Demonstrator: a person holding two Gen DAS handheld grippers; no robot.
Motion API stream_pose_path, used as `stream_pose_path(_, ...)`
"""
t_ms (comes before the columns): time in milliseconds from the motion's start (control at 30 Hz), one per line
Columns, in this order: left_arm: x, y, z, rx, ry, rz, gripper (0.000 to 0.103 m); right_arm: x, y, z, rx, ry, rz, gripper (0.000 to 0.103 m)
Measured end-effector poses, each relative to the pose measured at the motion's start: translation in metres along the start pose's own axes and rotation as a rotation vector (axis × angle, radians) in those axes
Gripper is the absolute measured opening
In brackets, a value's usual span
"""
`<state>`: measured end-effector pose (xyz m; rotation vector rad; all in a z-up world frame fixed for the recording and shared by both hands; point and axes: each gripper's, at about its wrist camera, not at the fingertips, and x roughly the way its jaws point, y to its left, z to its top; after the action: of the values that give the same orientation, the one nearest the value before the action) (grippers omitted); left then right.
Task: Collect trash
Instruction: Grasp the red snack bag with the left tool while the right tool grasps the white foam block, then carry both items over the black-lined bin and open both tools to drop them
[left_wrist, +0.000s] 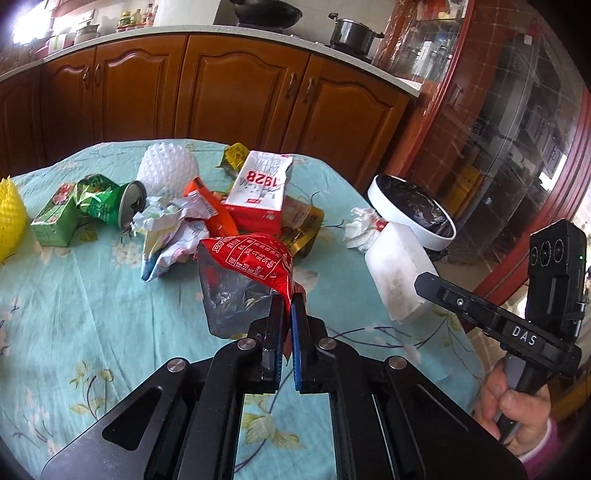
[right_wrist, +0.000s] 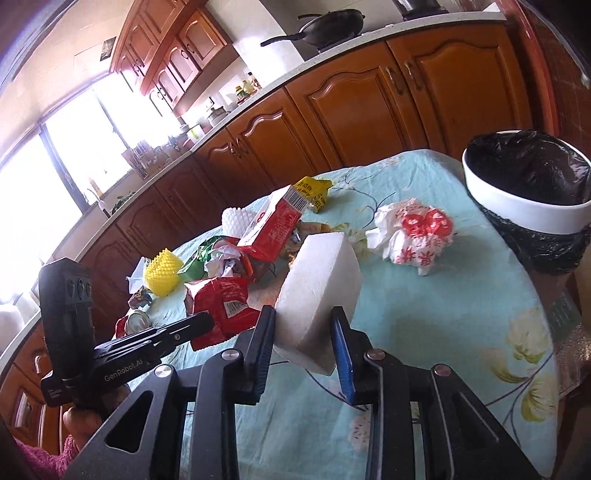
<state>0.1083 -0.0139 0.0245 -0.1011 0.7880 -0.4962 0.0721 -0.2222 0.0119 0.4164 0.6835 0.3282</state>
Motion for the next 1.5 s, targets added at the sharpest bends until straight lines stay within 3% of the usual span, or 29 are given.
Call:
stream_pose_path(467, 0.027, -0.083, 0.038, 0.141, -0.002, -0.13, 0.003, -0.054, -0.057, 0.024, 0.039, -0.097, -0.13, 0.031)
stream_pose_path(700, 0.055, -0.117, 0.067, 0.185, 0.038, -0.173, 0.003, -0.068, -0.09, 0.049, 0.068, -0.117, -0.203, 0.031)
stream_pose_path(933, 0.095, -0.147, 0.102, 0.202, 0.114, -0.241, 0.003, -0.067, -0.123, 0.081, 0.091, -0.099, -0.256, 0.031)
stream_pose_path(1167, 0.14, -0.168, 0.133, 0.216, 0.177, -0.239, 0.003, -0.054, -0.153, 0.115, 0.104, -0.059, -0.31, 0.031)
stream_pose_path(1500, 0.183, -0.192, 0.149, 0.222, 0.237, -0.246, 0.003, -0.033, -0.184, 0.134, 0.119, 0.008, -0.342, 0.032)
